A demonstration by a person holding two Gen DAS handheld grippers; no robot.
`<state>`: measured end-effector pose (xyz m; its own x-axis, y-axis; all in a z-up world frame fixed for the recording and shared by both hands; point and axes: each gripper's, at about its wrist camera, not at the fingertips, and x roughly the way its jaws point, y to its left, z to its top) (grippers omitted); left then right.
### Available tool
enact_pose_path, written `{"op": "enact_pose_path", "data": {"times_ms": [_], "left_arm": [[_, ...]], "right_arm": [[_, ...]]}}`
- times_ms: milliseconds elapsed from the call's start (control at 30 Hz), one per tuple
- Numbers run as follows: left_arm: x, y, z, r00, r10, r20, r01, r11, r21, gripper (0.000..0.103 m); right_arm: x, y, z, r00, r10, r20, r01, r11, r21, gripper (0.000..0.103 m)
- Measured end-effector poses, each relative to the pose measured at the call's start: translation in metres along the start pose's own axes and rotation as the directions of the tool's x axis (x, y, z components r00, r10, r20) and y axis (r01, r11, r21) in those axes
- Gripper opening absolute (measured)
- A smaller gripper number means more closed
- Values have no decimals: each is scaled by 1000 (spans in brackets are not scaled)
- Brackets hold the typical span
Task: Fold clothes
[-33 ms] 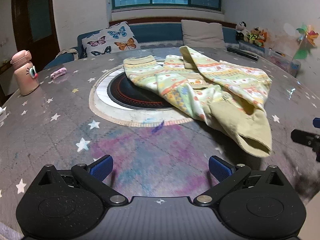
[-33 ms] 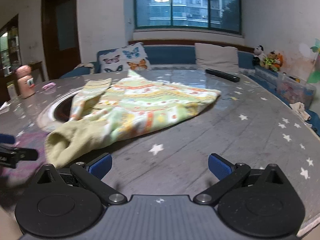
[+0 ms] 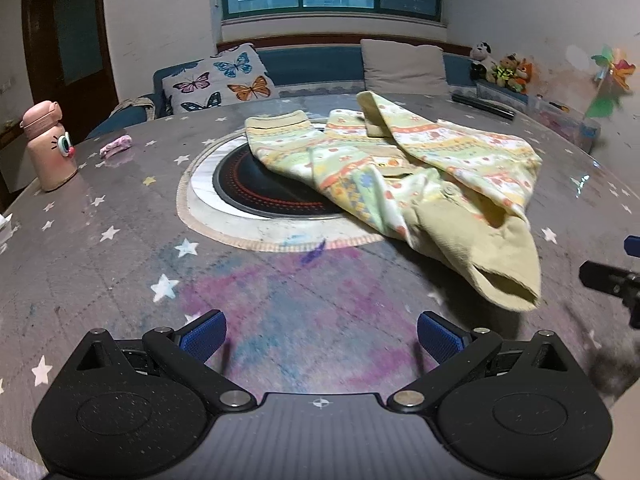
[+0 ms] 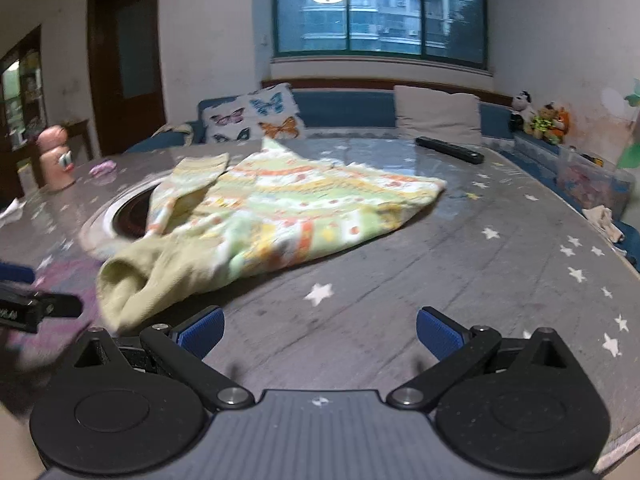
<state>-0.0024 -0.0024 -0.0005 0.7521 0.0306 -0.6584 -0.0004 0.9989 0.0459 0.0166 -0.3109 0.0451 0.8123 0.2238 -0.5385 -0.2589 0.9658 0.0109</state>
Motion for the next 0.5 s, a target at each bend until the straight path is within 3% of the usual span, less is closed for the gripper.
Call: {"op": "enact_pose_path", "data": {"times_ms": [500], "left_arm": [[-10, -13, -13, 1000, -23, -19, 23, 999, 26, 103]], "right_arm": [[-6, 37, -19, 997, 26, -68, -29, 999, -43, 103]]}}
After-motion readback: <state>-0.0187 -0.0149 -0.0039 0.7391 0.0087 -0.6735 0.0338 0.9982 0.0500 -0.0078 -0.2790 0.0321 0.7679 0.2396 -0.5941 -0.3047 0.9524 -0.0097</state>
